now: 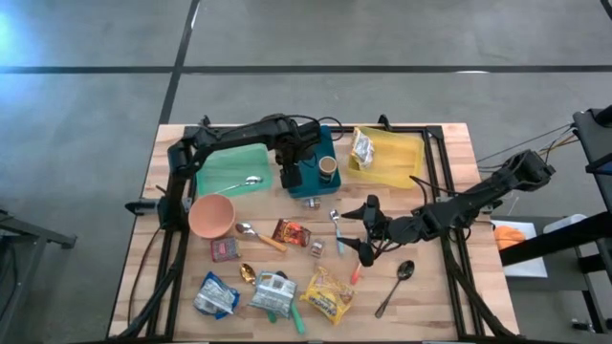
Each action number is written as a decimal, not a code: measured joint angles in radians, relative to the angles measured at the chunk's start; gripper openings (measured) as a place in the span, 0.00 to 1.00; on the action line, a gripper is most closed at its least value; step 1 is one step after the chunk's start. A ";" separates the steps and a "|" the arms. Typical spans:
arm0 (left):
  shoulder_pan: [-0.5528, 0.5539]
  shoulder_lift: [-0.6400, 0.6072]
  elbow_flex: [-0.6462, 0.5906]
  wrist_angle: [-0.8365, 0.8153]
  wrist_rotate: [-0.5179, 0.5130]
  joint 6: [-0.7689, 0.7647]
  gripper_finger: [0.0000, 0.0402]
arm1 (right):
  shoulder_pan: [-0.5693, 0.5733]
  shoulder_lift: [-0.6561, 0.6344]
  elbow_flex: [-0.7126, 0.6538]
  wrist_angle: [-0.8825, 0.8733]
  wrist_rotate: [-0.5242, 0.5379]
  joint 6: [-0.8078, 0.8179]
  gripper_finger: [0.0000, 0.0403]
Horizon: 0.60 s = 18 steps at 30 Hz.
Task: Pick & Place Food Item
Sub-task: Put the white seasoning bottle into the blue bin
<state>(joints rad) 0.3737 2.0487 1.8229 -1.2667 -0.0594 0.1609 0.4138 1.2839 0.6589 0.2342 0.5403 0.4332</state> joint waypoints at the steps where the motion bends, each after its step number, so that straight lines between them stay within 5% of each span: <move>1: 0.000 0.000 0.000 0.000 0.005 0.000 0.48 | 0.000 0.000 0.000 0.000 0.000 0.000 0.85; 18: -0.052 0.029 -0.005 -0.009 0.060 0.027 0.48 | 0.000 0.000 -0.001 -0.014 0.000 0.004 0.85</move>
<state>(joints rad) 0.3220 2.0782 1.8183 -1.2753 0.0010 0.1882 0.4137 1.2842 0.6581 0.2200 0.5404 0.4370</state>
